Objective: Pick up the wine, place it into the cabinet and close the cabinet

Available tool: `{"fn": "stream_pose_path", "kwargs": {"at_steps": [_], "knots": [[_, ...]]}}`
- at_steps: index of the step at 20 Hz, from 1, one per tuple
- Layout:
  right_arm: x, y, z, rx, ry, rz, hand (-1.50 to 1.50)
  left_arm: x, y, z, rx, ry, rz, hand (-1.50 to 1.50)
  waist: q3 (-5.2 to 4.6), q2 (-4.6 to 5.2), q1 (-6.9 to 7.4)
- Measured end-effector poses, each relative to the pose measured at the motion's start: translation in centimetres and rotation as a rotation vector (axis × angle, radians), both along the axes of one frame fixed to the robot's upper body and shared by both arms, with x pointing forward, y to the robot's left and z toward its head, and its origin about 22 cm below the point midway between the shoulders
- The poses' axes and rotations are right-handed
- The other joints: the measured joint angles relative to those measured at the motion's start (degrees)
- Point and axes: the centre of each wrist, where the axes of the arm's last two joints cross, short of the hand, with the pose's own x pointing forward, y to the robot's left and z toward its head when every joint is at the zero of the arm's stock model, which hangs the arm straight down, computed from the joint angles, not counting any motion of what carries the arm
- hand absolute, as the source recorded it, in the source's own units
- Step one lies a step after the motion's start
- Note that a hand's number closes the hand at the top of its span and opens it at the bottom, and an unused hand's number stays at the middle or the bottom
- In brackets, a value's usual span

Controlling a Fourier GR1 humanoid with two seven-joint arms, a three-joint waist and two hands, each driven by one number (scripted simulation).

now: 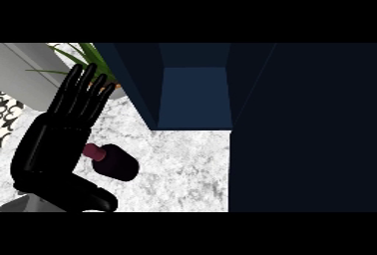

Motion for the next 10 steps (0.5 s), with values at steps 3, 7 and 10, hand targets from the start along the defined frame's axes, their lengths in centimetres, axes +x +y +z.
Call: {"fn": "stream_pose_path", "kwargs": {"at_steps": [3, 7, 10], "knots": [[-0.1, 0.2, 0.1, 0.0, 0.004, 0.007, -1.5, -0.5, -0.4, 0.2, -0.002, 0.004, -0.004, -1.5, 0.0, 0.0, 0.1], [0.0, 0.0, 0.8, -0.005, 0.011, 0.008, -1.5, -0.6, -1.2, 0.5, -0.005, 0.012, -0.006, -1.5, -0.01, 0.0, 0.15], [-0.4, -0.1, 1.0, -0.007, 0.009, 0.012, -1.5, -1.1, -1.3, 0.3, 0.001, 0.013, 0.0, -1.5, 0.01, 0.0, 0.17]]}}
